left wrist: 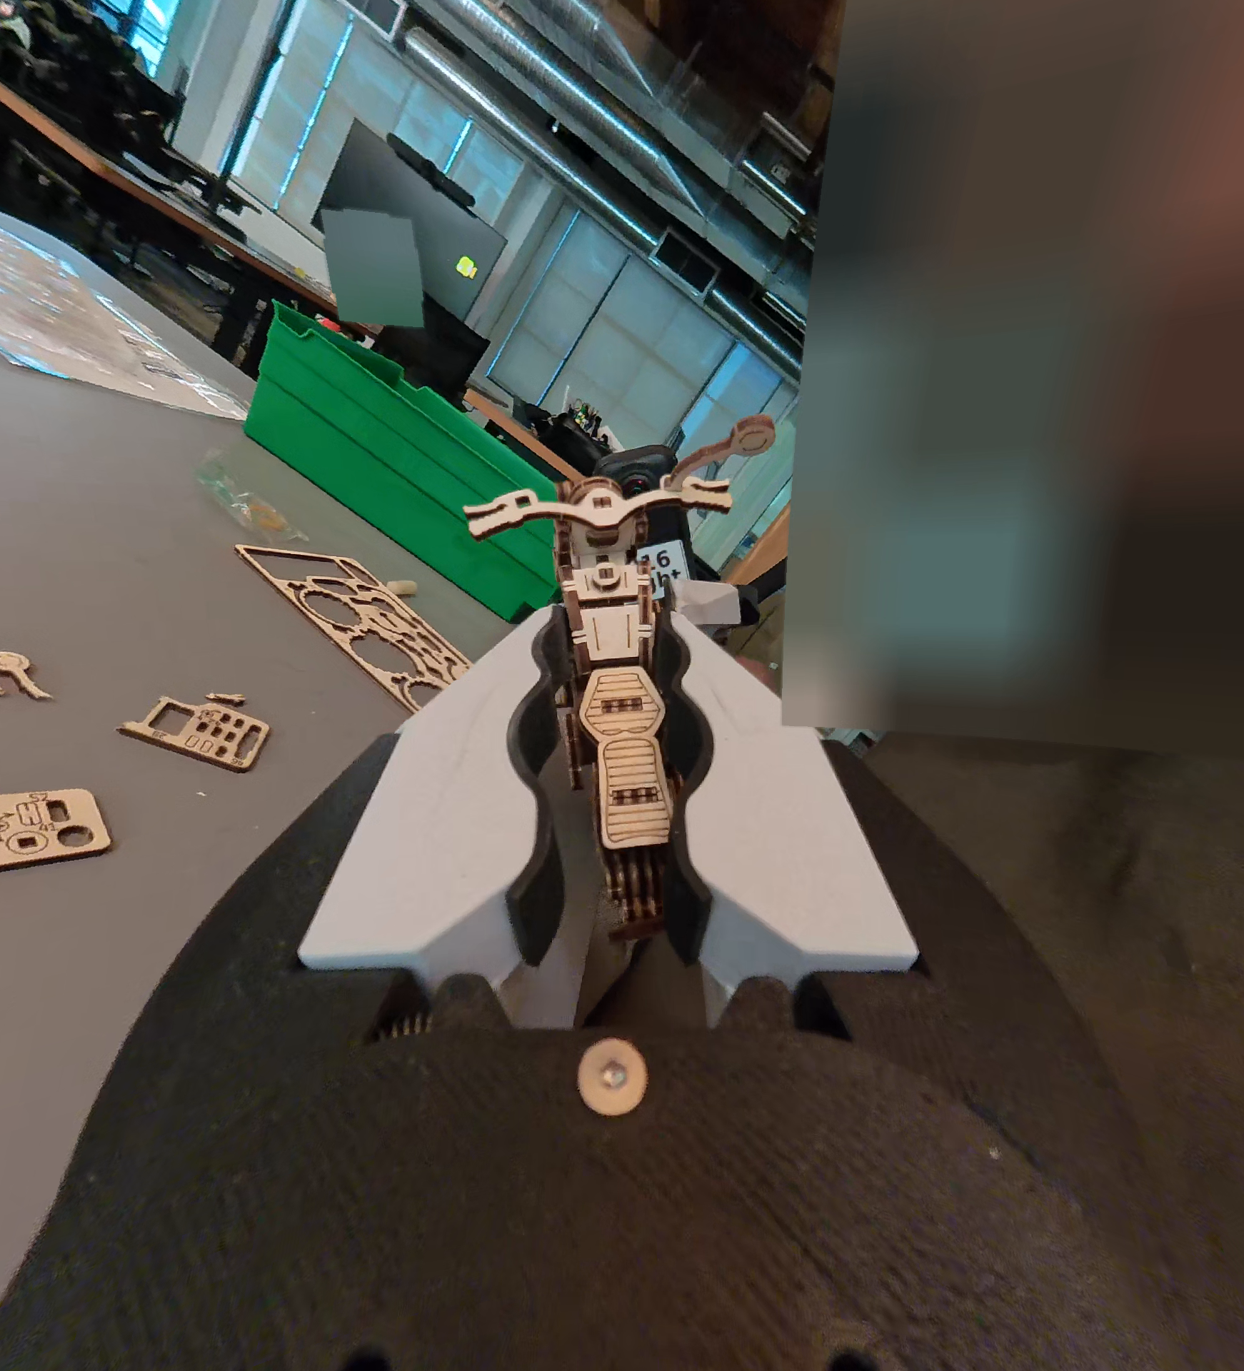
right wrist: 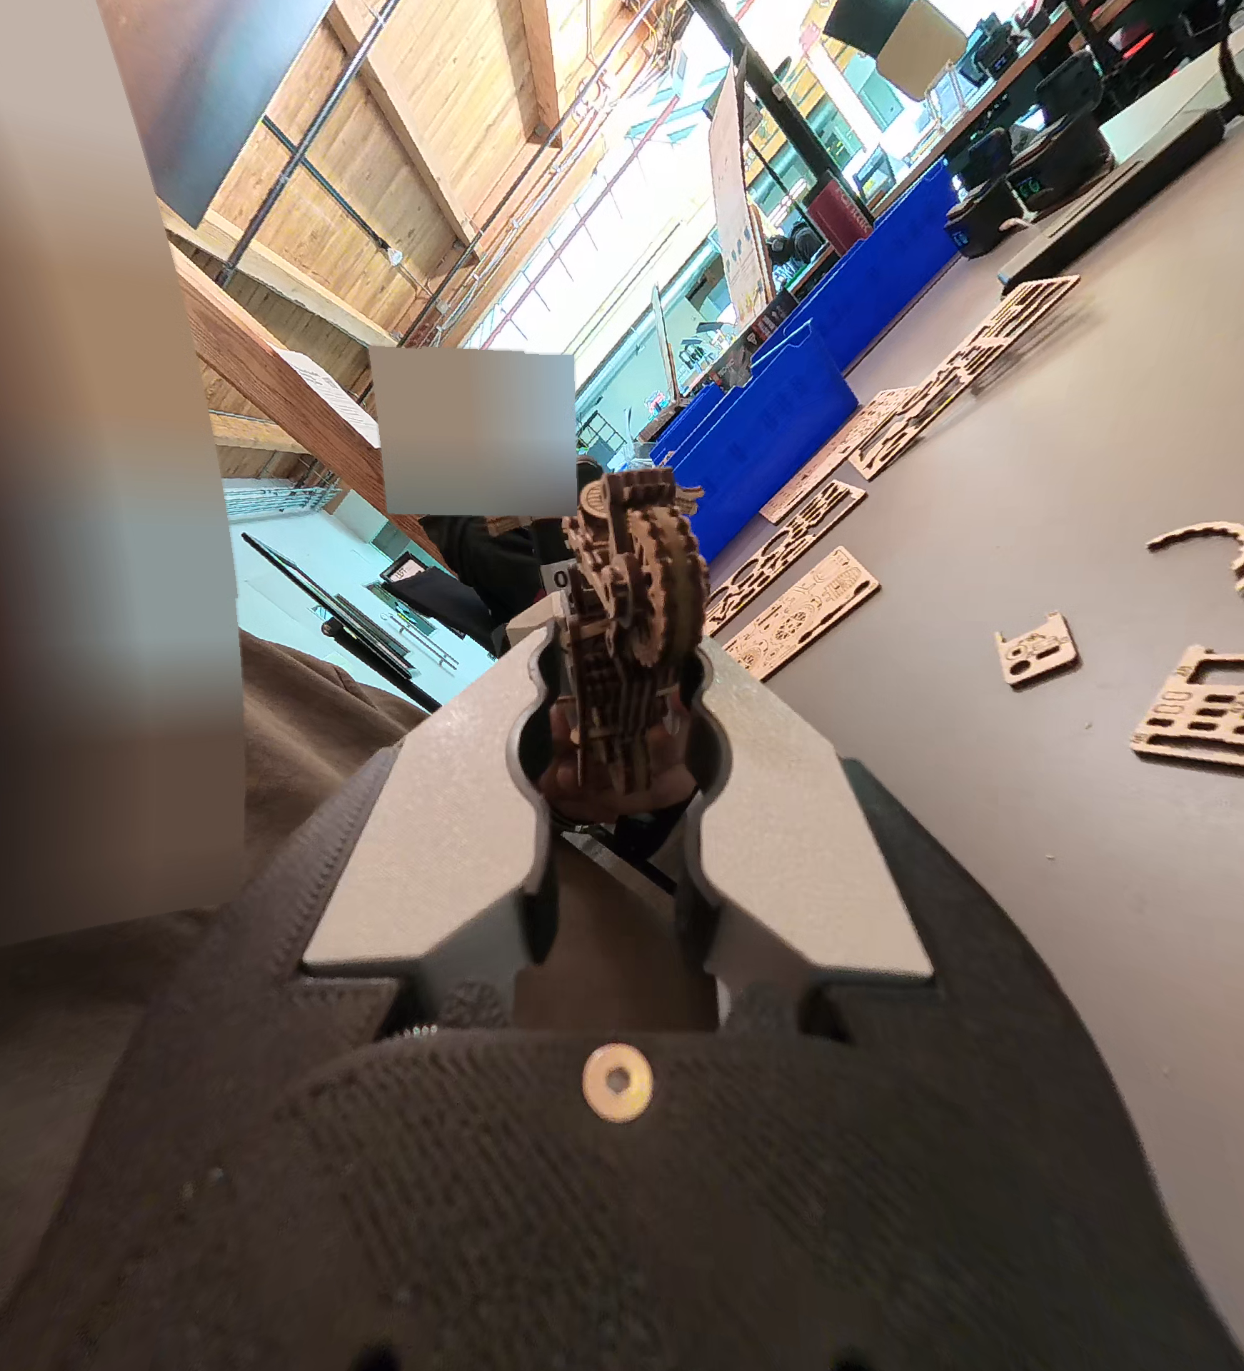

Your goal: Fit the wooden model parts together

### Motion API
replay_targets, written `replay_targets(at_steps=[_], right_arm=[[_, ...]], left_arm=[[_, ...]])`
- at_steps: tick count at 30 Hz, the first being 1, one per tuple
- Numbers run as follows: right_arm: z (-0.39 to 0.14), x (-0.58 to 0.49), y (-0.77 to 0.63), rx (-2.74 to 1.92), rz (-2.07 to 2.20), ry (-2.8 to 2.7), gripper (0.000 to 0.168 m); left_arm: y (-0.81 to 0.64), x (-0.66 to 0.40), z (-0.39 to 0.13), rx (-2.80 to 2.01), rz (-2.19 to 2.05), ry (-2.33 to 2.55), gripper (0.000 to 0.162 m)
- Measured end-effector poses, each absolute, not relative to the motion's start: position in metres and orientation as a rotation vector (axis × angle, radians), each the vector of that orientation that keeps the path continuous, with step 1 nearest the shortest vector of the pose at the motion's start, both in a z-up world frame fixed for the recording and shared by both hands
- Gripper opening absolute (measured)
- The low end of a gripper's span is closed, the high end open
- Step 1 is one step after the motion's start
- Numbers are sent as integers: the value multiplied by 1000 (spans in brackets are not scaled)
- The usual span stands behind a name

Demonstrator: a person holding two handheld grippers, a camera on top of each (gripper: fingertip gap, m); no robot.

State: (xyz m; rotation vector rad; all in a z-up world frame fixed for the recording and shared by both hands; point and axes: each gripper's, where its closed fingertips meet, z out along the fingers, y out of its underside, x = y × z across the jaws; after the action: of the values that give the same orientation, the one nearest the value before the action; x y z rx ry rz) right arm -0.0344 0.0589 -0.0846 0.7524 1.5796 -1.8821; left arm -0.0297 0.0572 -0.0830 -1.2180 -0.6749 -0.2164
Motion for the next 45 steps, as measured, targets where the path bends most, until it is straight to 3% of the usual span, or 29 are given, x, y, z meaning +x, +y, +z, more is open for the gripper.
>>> replay_targets(at_steps=[23,34,45], right_arm=[[-94,-28,64,612,-1891,1921,31],[-87,-26,65,548,-1962,1851,36],[-86,-24,63,544,-1944,1830,30]], left_arm=[[60,-23,-96,-1364,-310,-646,21],[61,-22,-90,-1293,-324,-652,21],[63,-19,-89,-1302,-314,-630,21]])
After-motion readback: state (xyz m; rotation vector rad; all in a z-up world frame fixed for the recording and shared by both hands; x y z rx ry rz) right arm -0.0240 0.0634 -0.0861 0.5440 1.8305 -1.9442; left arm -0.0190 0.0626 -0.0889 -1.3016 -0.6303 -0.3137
